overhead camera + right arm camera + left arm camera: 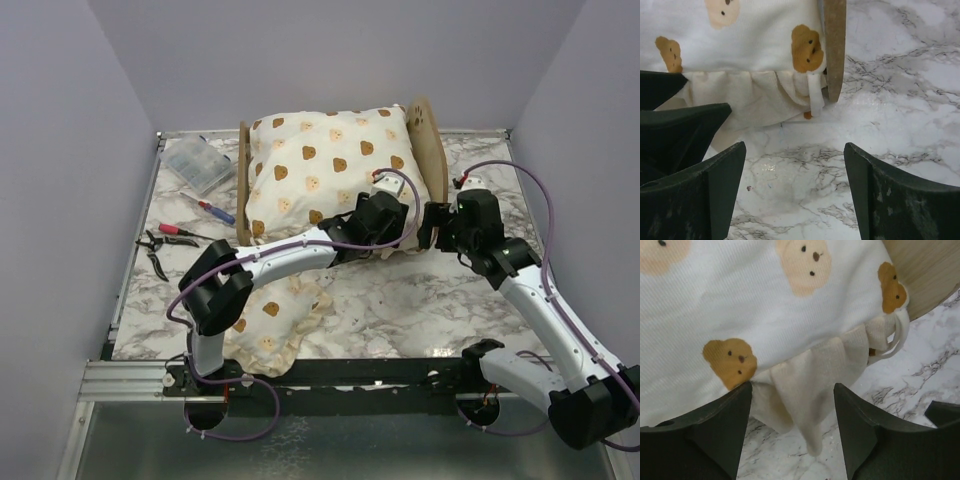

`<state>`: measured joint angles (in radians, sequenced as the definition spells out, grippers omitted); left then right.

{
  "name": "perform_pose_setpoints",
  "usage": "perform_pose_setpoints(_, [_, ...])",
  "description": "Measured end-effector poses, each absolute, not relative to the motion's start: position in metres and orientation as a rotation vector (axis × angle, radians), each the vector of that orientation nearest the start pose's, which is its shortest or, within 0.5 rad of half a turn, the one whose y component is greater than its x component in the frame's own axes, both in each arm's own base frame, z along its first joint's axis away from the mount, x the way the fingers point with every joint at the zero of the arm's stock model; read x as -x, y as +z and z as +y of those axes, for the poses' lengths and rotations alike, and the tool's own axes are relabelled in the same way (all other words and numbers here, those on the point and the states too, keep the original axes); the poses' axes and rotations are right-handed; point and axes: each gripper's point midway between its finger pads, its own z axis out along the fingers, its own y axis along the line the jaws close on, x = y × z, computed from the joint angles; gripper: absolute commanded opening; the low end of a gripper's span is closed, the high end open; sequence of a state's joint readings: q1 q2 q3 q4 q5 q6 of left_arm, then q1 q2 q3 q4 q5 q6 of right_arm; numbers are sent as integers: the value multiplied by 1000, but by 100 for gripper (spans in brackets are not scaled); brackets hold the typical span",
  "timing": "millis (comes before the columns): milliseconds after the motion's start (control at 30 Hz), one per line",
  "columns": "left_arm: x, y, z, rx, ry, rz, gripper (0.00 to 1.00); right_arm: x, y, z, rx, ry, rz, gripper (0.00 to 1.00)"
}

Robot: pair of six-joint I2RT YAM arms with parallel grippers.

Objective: Set up the pet bed

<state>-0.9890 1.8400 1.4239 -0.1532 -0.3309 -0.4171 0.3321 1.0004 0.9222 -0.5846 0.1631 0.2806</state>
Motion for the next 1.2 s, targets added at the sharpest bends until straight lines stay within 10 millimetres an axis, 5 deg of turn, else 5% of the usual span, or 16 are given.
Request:
perform_pose_setpoints(133, [-328, 157, -427, -393, -503, 2094, 17, -283, 183, 85, -39, 187, 2242, 81])
perform_pose_setpoints(233, [-328, 154, -425, -380, -490, 2100, 0, -281, 179, 87, -43, 207, 2247, 76])
perform_pose_setpoints(467, [-344, 156, -396, -309, -471, 2114, 0, -279, 166, 99, -29, 286, 2255, 61])
perform_pose_setpoints(733, [-384, 203, -353, -161, -543, 2055, 0, -276, 126, 103, -105, 331, 2270, 49])
perform_pose_setpoints(967, [-383, 207, -357, -165, -602, 2057, 0, -289, 120, 127, -116, 508, 2167, 49])
perform_pose_setpoints(1200, [-383, 207, -358, -171, -618, 2059, 0, -300, 139, 151, -68, 671, 2049, 49])
